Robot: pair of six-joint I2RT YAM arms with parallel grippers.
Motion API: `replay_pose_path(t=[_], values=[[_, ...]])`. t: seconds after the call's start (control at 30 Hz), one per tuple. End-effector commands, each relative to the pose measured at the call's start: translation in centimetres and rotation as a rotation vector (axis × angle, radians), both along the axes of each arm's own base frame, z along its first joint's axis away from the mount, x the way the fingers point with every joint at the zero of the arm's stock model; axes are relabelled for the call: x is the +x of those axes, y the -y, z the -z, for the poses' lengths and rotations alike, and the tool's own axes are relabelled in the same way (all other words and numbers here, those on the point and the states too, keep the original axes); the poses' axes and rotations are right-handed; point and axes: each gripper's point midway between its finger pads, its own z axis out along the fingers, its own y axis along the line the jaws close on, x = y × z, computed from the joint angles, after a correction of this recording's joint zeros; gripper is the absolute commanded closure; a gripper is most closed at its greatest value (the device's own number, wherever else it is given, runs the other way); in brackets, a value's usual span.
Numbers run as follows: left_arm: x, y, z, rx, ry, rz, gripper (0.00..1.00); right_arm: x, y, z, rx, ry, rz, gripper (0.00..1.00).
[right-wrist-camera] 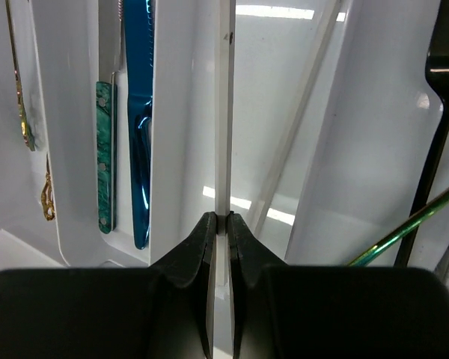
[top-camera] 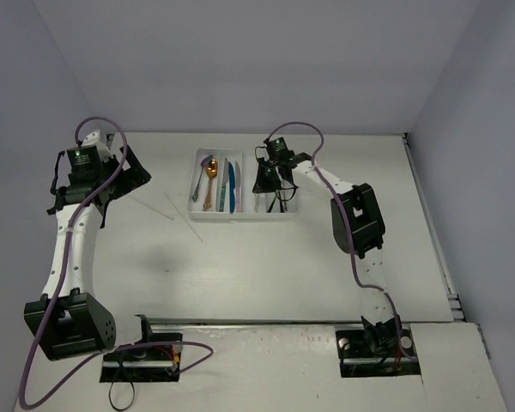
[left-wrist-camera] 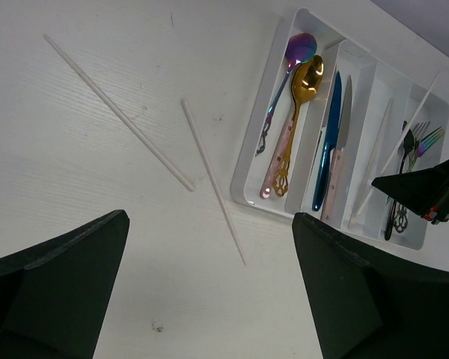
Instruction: Sort the eating utensils into containers
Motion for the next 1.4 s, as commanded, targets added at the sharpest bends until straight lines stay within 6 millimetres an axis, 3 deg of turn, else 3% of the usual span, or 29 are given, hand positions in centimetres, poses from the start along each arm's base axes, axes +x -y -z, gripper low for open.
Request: replay_pose_path(t=[0.0,0.17,0.33,0.5,0.63,0.7,0.73,0.8,0.87,1.0,1.1,1.23,1.37], values=[[0.8,-0.8,-2.1,0.027,0.078,-0.007,0.09,1.1,-1.3,-1.5,0.063,0.036,-0.031,1.0],[0.7,-1.6,-2.1,0.044,0.076,-0.014,0.09,0.8,-2.0,-1.2,0.097,0.008,-0.061,0.99],[0.9,-2.0,-2.2,0.08,0.068,0.033,0.09,0.5,-2.4,-2.1,0.12,0.01,-0.082,0.85],[1.3,-2.9,-1.9,0.154,0.046,0.083,0.08,0.8,-2.5,-6.7,0.163,0.088,-0.099,0.68],[1.8,-3.9,-1.3,0.155,-0.013,0.021,0.08,1.5,-2.3,-12.3,0.192,0.207,-0.12,0.57],[2.2,-4.6,0.0,0.128,-0.071,-0.038,0.08,2.0,-2.1,-14.7,0.192,0.274,-0.127,0.56],[2.3,-4.9,0.8,0.106,-0.102,-0.083,0.13,2.2,-1.8,-15.8,0.184,0.308,-0.128,0.56],[2.4,-5.3,3.1,0.042,-0.184,-0.18,0.2,2.3,-0.8,-18.5,0.16,0.389,-0.131,0.52],[2.8,-5.3,5.2,-0.004,-0.252,-0.224,0.21,2.2,0.3,-21.0,0.129,0.461,-0.111,0.43],[3.7,-4.9,8.2,-0.063,-0.331,-0.301,0.21,1.6,3.3,-22.8,0.032,0.544,-0.085,0.14],[4.7,-4.0,10.0,-0.069,-0.375,-0.317,0.21,1.0,6.0,-24.0,-0.027,0.586,-0.048,0.08],[6.2,-3.1,12.0,-0.071,-0.416,-0.344,0.21,0.6,10.1,-23.5,-0.101,0.589,0.017,0.08],[7.3,-2.9,14.7,-0.083,-0.475,-0.363,0.21,-0.4,13.0,-22.1,-0.135,0.557,0.055,0.07]])
